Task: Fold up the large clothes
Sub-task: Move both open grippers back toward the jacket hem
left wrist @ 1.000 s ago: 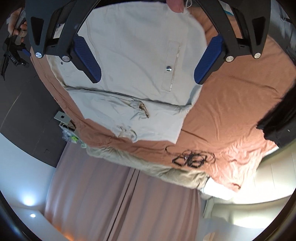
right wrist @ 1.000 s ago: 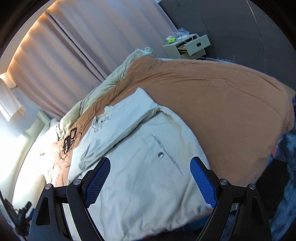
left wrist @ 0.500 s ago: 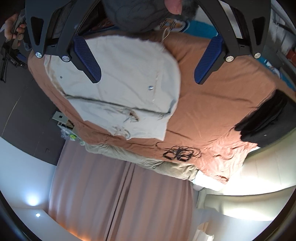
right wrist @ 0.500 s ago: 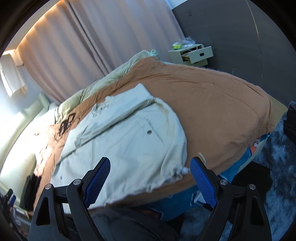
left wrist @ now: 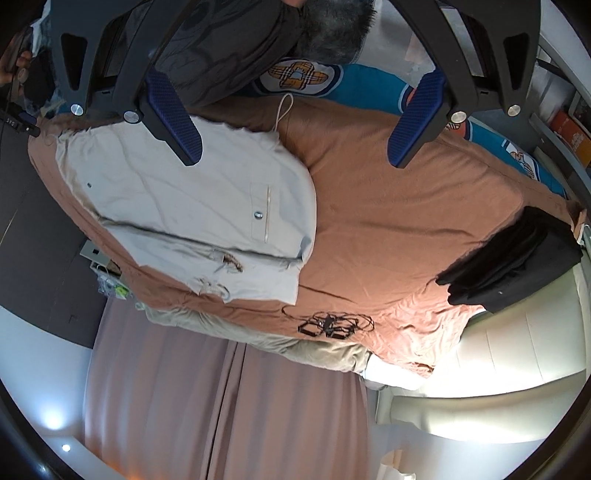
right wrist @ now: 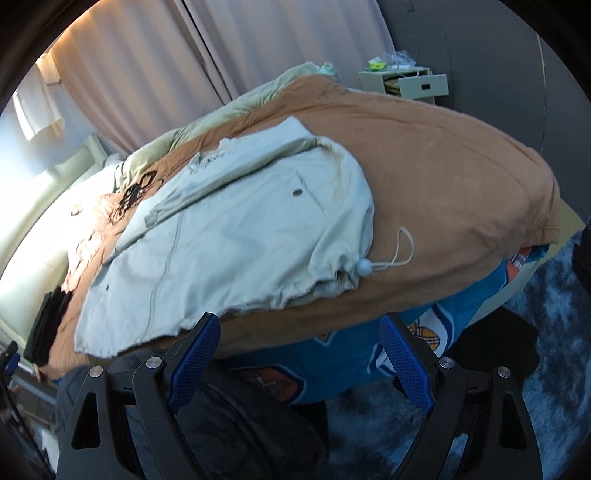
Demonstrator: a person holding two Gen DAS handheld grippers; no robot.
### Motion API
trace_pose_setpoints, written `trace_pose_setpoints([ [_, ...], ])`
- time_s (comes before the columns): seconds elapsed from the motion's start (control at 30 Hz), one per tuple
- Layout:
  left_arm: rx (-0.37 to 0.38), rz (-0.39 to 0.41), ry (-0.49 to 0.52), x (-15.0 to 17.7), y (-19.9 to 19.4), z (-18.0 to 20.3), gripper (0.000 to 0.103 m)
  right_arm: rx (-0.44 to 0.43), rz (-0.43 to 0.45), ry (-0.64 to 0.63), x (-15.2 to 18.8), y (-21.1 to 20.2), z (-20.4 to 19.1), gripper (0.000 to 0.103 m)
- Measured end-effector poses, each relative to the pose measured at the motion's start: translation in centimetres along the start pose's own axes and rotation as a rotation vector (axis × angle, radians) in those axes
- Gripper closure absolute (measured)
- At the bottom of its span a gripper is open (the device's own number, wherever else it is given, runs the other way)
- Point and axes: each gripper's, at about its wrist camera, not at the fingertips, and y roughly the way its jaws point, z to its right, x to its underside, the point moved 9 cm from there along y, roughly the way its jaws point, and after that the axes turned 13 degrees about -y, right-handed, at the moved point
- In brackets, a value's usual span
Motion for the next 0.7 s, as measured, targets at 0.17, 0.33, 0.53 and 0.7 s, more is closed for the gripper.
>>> trace_pose_setpoints([
  [0.17,-0.009,-0.036,0.0,0.7,2.3,-0.5,0.0,-0.008,-0.028,0.0,0.5,1.6,0.3,0.015],
  [0.33,-0.01,-0.072,-0.021,1.1,4.8,-1.3,0.004,-0.036,-0.039,0.001,0.1,3.1,0.1,0.015],
  [0.53,0.029,-0.16,-0.091,1.5,8.5,-2.5,0.024,-0.093,-0.047,0.024,-0.6,5.0,-0.3,0.015],
  [0.7,0.076,-0.229,-0.148,2.0,11.2,-2.8,0.033,-0.081,-0.039,0.057,-1.2,6.4,0.6,0.018],
])
